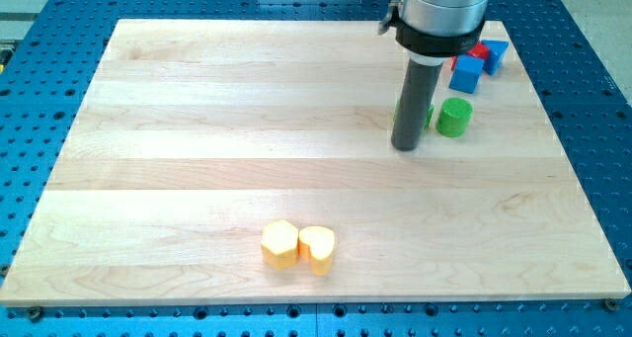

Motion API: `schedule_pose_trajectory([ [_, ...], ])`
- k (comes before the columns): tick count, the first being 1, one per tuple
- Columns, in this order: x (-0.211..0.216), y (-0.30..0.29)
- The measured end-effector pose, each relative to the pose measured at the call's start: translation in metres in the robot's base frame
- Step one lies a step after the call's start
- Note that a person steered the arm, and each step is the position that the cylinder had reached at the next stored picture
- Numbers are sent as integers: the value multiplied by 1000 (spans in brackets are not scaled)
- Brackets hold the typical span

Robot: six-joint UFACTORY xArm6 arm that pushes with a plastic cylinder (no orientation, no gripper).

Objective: Slide the green blocks parallel to each other

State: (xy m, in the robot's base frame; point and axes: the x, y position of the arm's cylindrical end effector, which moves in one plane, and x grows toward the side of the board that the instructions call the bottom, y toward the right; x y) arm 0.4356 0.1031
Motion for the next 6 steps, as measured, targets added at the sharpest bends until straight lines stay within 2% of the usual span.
schedule_pose_trajectory([
  [1,0,-30],
  [2,0,-35],
  [4,-30,-11],
  [6,-15,-26],
])
